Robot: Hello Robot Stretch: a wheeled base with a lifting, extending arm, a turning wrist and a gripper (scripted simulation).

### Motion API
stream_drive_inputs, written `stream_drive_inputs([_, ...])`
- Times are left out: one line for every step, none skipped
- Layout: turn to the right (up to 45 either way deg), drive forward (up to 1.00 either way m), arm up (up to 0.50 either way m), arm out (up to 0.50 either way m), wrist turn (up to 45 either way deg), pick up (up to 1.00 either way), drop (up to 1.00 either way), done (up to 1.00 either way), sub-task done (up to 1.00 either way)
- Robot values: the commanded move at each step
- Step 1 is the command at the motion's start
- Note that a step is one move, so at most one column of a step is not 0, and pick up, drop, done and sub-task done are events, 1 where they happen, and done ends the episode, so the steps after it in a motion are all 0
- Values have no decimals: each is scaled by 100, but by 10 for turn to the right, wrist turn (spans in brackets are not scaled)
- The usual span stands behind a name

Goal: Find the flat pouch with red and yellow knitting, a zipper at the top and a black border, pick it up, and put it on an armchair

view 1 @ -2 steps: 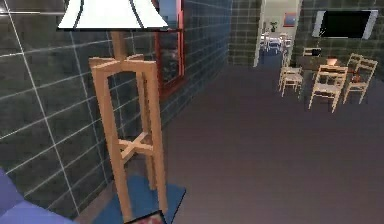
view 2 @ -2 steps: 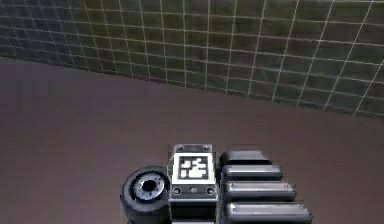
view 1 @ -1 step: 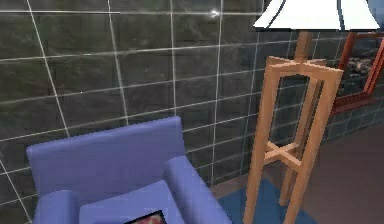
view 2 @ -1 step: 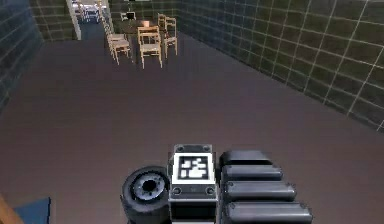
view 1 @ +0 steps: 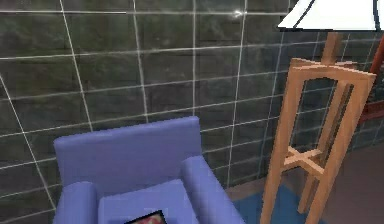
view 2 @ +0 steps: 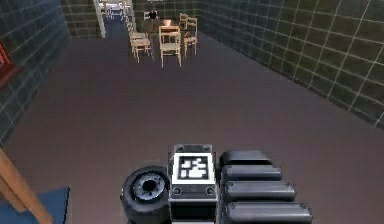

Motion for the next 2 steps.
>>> stream_drive_inputs([-30, 0, 0, 0, 0, 0, 0, 0, 0])
stream_drive_inputs([450, 0, 0, 0, 0, 0, 0, 0, 0])
